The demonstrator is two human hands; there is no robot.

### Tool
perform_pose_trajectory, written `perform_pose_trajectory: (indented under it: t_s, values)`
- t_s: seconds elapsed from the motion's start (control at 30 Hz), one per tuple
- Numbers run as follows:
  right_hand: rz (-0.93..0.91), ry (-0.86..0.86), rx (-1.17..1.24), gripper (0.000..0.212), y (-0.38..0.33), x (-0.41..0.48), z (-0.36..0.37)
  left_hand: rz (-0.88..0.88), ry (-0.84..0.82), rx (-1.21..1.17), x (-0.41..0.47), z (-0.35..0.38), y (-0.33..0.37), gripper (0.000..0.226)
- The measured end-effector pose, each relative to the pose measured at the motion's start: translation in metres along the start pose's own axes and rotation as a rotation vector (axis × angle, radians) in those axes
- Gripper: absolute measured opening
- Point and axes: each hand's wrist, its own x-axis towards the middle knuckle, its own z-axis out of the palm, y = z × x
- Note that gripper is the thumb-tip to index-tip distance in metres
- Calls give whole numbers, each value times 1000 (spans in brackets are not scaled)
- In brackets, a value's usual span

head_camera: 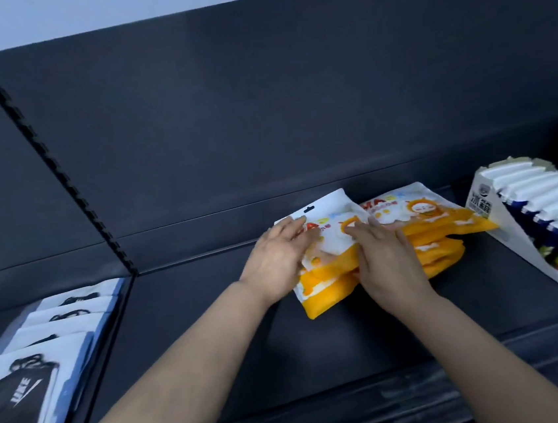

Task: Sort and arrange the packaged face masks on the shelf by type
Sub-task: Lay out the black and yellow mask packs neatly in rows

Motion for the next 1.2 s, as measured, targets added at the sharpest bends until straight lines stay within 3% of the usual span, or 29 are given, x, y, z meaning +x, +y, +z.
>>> perform_pose_trajectory:
  t_s: [0.1,0.2,0.3,0.43,0.5,0.6,0.7,0.8,0.87,0.97,1.07,1.2]
  values:
    - [8,-130,4,53,12,-2,-4,89,5,152,12,7,-2,60]
    - [0,-72,72,50,16,-1,-13,149,50,43,16,7,2,61]
    - [-1,79,106,49,12,5,-13,42,163,-51,2,-4,3,56]
    - [-98,52,144,44,-19,13,-3,-127,238,202,-48,-11,-28,54]
    - [-143,18,119,45,-36,16,5,-211,199,393,-78,-15,-42,56]
    - [-122,-64,-63,55,-53,22,21,-356,-38,468,-106,-19,-42,66]
    - [-37,-217,-252,82,-60,25,33,-442,-230,380,-114,-11,-36,57]
    - [31,-316,-328,96,-60,31,39,-511,-213,99,-116,-7,-37,66]
    - [54,-358,-337,90,-60,32,39,-579,-248,-20,-117,-8,-43,69]
    - [67,-416,-294,73,-63,29,35,-696,-309,65,-116,-1,-60,62]
    - [65,-424,-302,62,-67,24,31,-706,-325,101,-113,5,-63,60]
    - [66,-385,-332,67,-68,26,38,-728,-270,18,-112,1,-55,57]
